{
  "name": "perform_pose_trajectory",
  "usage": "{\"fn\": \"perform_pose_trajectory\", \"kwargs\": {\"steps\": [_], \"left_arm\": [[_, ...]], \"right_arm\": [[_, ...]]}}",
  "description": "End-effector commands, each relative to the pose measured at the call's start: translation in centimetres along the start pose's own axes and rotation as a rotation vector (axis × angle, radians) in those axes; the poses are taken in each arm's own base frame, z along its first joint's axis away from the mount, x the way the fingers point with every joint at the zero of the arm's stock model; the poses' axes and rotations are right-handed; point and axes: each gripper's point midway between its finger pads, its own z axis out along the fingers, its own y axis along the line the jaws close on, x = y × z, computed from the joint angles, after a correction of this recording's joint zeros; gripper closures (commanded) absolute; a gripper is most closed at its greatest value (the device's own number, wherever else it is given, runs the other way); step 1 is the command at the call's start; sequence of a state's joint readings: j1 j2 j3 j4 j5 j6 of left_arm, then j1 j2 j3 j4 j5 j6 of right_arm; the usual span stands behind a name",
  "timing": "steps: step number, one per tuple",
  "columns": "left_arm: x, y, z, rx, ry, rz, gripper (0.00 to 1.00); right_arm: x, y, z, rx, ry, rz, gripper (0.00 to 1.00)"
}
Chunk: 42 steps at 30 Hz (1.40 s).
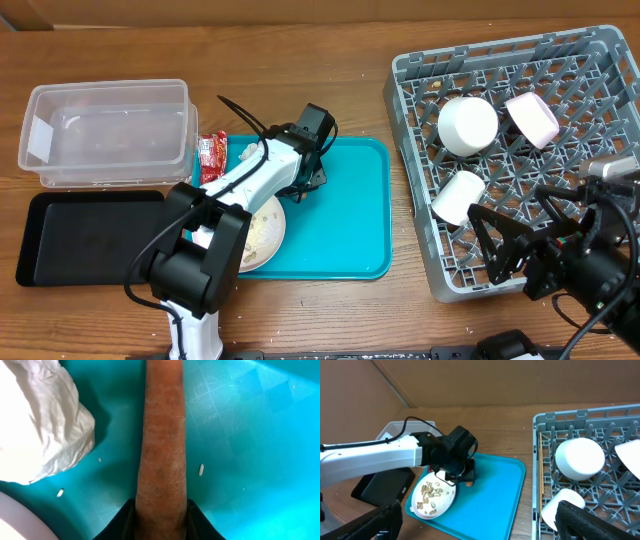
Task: Sort waste into correct bins and load items into the dishwasher
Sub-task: 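Reach the left gripper to the orange carrot and grasp it, then drop the carrot onto the black tray with the left gripper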
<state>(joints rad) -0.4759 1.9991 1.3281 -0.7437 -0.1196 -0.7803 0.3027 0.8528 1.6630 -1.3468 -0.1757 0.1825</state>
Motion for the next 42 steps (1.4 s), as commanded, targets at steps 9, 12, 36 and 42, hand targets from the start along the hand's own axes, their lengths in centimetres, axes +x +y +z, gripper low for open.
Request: {"fn": "perform_pose_trajectory", "kwargs": {"steps": [9, 12, 36, 42], "left_arm": [[-4.5, 0.0, -12.8, 0.13, -0.166, -0.007, 0.88], [-4.9, 3.8, -16.2, 0.079, -0.206, -0.065, 0.87], [1.4, 32.7, -9.8, -0.309, 0.078, -0.732, 0.53], [-0.4, 29.8, -11.5, -0.135, 0.097, -0.639, 0.42]], "right_arm": [[-0.2, 0.2, -0.2, -0.005, -0.011, -0.007, 0.0], [-0.2, 0.2, -0.2, -0.005, -0.011, -0.007, 0.0], [-0.2, 0.2, -0.2, -0.005, -0.011, -0.007, 0.0], [-0.2, 0.2, -0.2, -0.005, -0.011, -0.007, 0.0]]}}
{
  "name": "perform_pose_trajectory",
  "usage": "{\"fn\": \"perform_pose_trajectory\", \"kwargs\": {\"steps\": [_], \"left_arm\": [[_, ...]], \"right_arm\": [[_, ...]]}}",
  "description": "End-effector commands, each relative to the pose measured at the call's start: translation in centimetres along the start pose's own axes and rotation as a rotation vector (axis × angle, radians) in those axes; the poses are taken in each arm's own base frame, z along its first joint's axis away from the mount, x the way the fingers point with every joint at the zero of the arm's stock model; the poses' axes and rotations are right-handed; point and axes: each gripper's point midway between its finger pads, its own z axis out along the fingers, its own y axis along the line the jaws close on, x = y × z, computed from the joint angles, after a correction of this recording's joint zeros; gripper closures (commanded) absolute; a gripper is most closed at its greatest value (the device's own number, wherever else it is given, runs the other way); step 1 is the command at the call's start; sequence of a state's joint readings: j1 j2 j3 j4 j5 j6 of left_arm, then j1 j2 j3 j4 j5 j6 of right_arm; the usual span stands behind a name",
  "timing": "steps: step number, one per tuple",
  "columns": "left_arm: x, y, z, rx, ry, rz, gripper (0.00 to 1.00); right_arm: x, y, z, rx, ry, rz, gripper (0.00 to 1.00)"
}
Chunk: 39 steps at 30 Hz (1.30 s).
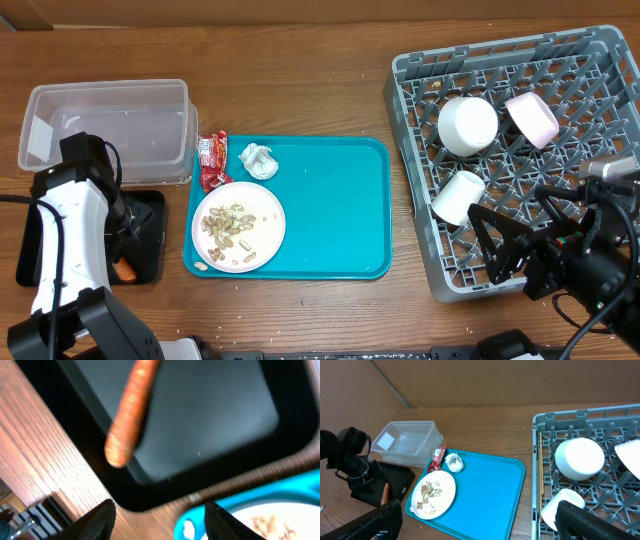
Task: Sort waste into correct bins and load items into the dishwasher
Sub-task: 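Drop the carrot onto the black tray with the left gripper, then grasp the white tissue on the teal tray with the left gripper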
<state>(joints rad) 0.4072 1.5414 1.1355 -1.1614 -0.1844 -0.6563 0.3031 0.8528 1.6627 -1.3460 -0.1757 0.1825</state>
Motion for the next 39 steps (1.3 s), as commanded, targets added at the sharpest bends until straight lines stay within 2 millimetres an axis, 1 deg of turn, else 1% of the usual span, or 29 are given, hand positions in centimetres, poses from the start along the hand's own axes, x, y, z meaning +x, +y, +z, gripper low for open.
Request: {"fn": "perform_pose_trajectory", "kwargs": {"steps": [1, 4, 7, 8, 9, 10, 12, 14, 16, 18, 20, 22, 23, 25, 27, 28, 29, 30, 31, 33, 35, 37, 39], "left_arm": [[0.1, -3.4, -3.0, 0.169, 0.015, 0.141, 0.43], [1.6, -6.1, -4.9, 0.245, -0.02, 0.311, 0.42], [4.3, -9.2, -6.2, 0.27, -0.083, 0.556, 0.38], [5.2, -10.2, -6.3, 0.272, -0.1, 0.622, 0.34], [6.1, -11.3, -6.4, 0.279, -0.119, 0.677, 0.28], [7.8, -14.0, -6.6, 0.315, -0.169, 0.809, 0.27], [8.3, -16.8, -7.0, 0.354, -0.257, 0.878, 0.27], [8.3, -19.1, -7.4, 0.383, -0.33, 0.896, 0.2], [8.0, -21.5, -7.6, 0.417, -0.399, 0.899, 0.16], [7.6, -23.4, -7.2, 0.444, -0.436, 0.893, 0.12], [7.5, -24.7, -6.1, 0.452, -0.437, 0.893, 0.1], [7.5, -25.5, -4.4, 0.432, -0.418, 0.899, 0.09], [7.8, -25.9, -2.4, 0.408, -0.384, 0.911, 0.07], [8.6, -26.3, -0.6, 0.404, -0.336, 0.947, 0.08], [9.6, -26.8, 0.6, 0.425, -0.288, 0.994, 0.13], [10.1, -26.9, 0.8, 0.442, -0.266, 1.008, 0.18], [10.6, -27.2, 0.8, 0.466, -0.244, 1.017, 0.45], [10.6, -27.2, 0.6, 0.466, -0.247, 1.016, 0.65], [10.2, -27.2, 0.1, 0.469, -0.258, 1.009, 0.82], [9.6, -27.3, -1.1, 0.481, -0.277, 0.997, 0.88], [8.9, -27.3, -2.8, 0.498, -0.299, 0.979, 0.92], [7.8, -26.8, -5.1, 0.516, -0.325, 0.952, 0.95], [6.3, -25.9, -8.0, 0.529, -0.357, 0.919, 0.96]], "right_arm": [[-0.2, 0.2, -0.2, -0.005, -0.01, -0.007, 0.0], [-0.2, 0.2, -0.2, -0.005, -0.01, -0.007, 0.0], [-0.2, 0.2, -0.2, -0.005, -0.01, -0.007, 0.0], [-0.2, 0.2, -0.2, -0.005, -0.011, -0.007, 0.0], [-0.2, 0.2, -0.2, -0.005, -0.01, -0.007, 0.0], [-0.2, 0.2, -0.2, -0.005, -0.01, -0.007, 0.0], [-0.2, 0.2, -0.2, -0.005, -0.01, -0.007, 0.0], [-0.2, 0.2, -0.2, -0.005, -0.01, -0.007, 0.0], [-0.2, 0.2, -0.2, -0.005, -0.01, -0.007, 0.0], [-0.2, 0.2, -0.2, -0.005, -0.01, -0.007, 0.0], [-0.2, 0.2, -0.2, -0.005, -0.01, -0.007, 0.0], [-0.2, 0.2, -0.2, -0.005, -0.01, -0.007, 0.0], [-0.2, 0.2, -0.2, -0.005, -0.01, -0.007, 0.0], [-0.2, 0.2, -0.2, -0.005, -0.01, -0.007, 0.0], [-0.2, 0.2, -0.2, -0.005, -0.01, -0.007, 0.0], [-0.2, 0.2, -0.2, -0.005, -0.011, -0.007, 0.0], [-0.2, 0.2, -0.2, -0.005, -0.01, -0.007, 0.0], [-0.2, 0.2, -0.2, -0.005, -0.01, -0.007, 0.0], [-0.2, 0.2, -0.2, -0.005, -0.01, -0.007, 0.0], [-0.2, 0.2, -0.2, -0.005, -0.01, -0.007, 0.0], [-0.2, 0.2, -0.2, -0.005, -0.01, -0.007, 0.0], [-0.2, 0.2, -0.2, -0.005, -0.01, -0.007, 0.0], [-0.2, 0.2, -0.2, -0.005, -0.011, -0.007, 0.0]]}}
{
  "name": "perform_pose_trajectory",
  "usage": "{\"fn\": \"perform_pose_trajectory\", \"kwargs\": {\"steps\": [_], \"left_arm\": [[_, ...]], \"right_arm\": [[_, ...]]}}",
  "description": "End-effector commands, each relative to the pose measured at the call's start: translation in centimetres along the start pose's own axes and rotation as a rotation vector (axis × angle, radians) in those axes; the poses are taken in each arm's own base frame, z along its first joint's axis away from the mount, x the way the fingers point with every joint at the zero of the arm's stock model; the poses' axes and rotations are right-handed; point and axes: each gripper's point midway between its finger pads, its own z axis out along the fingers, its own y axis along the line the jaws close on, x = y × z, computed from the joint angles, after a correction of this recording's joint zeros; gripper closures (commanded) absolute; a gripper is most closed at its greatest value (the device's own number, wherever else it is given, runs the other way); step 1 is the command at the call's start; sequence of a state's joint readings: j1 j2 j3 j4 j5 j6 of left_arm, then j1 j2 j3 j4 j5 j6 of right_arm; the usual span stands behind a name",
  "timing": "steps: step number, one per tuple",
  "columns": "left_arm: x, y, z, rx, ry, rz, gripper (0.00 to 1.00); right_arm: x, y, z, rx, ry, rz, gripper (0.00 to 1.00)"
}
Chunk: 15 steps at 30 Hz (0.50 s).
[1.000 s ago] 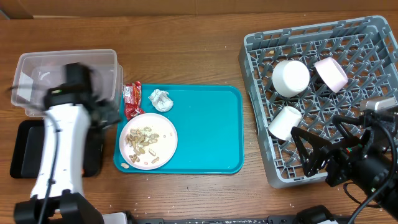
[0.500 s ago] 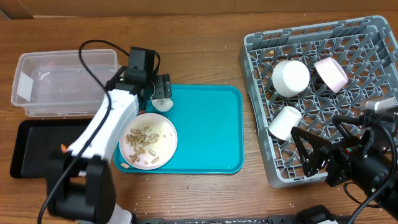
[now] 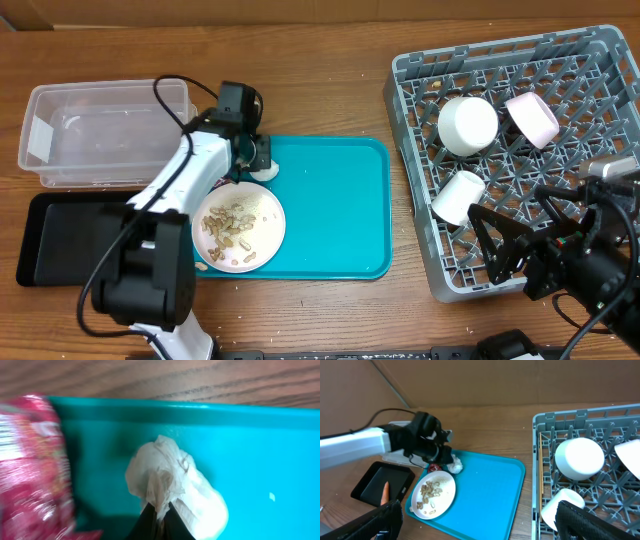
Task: Sort waste into correct bins and load items into the dishwasher
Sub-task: 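Grasp the white tissue on the teal tray with the left gripper, then drop the tissue into the clear plastic bin with the left gripper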
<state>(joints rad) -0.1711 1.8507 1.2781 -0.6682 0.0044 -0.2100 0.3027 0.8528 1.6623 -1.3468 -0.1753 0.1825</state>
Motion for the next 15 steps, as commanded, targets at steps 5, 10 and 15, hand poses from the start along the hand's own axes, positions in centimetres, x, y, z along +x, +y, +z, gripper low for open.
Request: {"fn": "perform_pose_trajectory", "kwargs": {"steps": [5, 10, 15], "left_arm": [[-6.3, 6.6, -12.7, -0.13, -0.274, -0.133, 0.96], [-7.2, 12.8, -13.8, -0.25, -0.326, -0.219, 0.93], [-6.6, 14.3, -12.9, -0.233, -0.284, -0.234, 0.39]], "right_arm": [[-0.2, 0.2, -0.2, -0.006, -0.011, -0.007, 0.0], [-0.2, 0.2, -0.2, -0.006, -0.011, -0.007, 0.0], [-0.2, 0.2, -0.2, -0.006, -0.012, -0.007, 0.0]]}}
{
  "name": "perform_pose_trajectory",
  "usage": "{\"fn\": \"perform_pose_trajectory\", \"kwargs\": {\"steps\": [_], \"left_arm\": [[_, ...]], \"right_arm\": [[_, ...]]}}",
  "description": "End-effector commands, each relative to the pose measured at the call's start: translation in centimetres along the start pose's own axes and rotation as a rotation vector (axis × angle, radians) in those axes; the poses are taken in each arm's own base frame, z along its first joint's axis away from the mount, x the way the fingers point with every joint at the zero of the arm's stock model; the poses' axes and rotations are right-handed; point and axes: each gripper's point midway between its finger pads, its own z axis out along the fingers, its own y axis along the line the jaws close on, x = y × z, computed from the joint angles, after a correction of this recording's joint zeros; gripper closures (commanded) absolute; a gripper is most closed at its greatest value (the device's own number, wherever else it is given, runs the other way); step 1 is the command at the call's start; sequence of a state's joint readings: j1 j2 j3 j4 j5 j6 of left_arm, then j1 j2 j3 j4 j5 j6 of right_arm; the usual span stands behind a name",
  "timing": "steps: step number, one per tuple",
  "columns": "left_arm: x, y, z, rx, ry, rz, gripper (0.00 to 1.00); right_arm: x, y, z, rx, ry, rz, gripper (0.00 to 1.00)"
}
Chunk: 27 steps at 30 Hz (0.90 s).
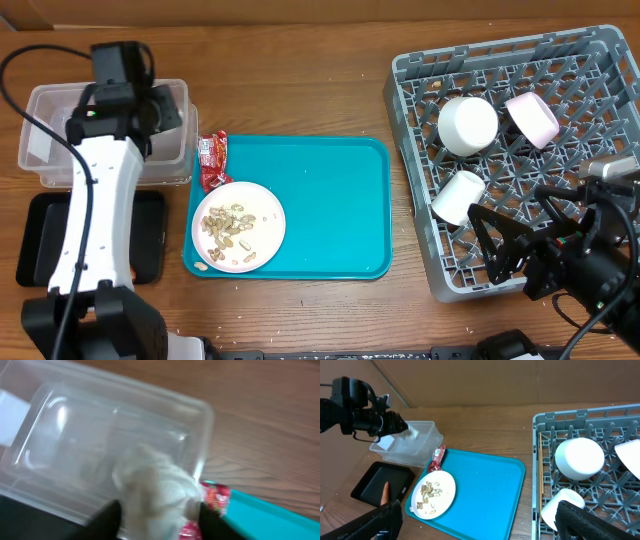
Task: Sort waste into correct bins and load items into the dishwasher
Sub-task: 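Drop the tissue into the clear plastic bin with the left gripper, then grasp the red snack wrapper with the left gripper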
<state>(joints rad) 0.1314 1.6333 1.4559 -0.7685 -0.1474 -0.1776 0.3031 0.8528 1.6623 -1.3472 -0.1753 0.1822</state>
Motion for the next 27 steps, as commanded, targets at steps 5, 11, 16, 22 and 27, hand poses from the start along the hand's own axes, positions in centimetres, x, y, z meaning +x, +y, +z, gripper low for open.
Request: {"fn": "perform_pose_trajectory", "kwargs": {"steps": [5, 11, 16, 22, 27], "left_arm": [[1.0, -2.0, -1.5, 0.037, 0.054, 0.053, 0.31], [5.2, -5.6, -2.0, -0.041, 0.144, 0.132, 0.31], [9.8, -8.4, 2.6, -0.084, 0.217, 0.221, 0.3], [12.0, -7.5, 7.3, -0.21, 0.253, 0.213, 0.35], [12.5, -7.7, 10.1, -0.239, 0.241, 0.212, 0.35]], "right_arm": [[-0.2, 0.2, -0.2, -0.006, -0.012, -0.007, 0.0], [-0.3, 0.2, -0.2, -0.006, -0.012, -0.007, 0.0], [-0.2, 0.2, -0.2, -0.006, -0.012, -0.007, 0.0], [-0.2, 0.2, -0.2, -0.006, -0.012, -0.007, 0.0], [-0.2, 0.2, -0.2, -0.006, -0.012, -0.007, 0.0]]}}
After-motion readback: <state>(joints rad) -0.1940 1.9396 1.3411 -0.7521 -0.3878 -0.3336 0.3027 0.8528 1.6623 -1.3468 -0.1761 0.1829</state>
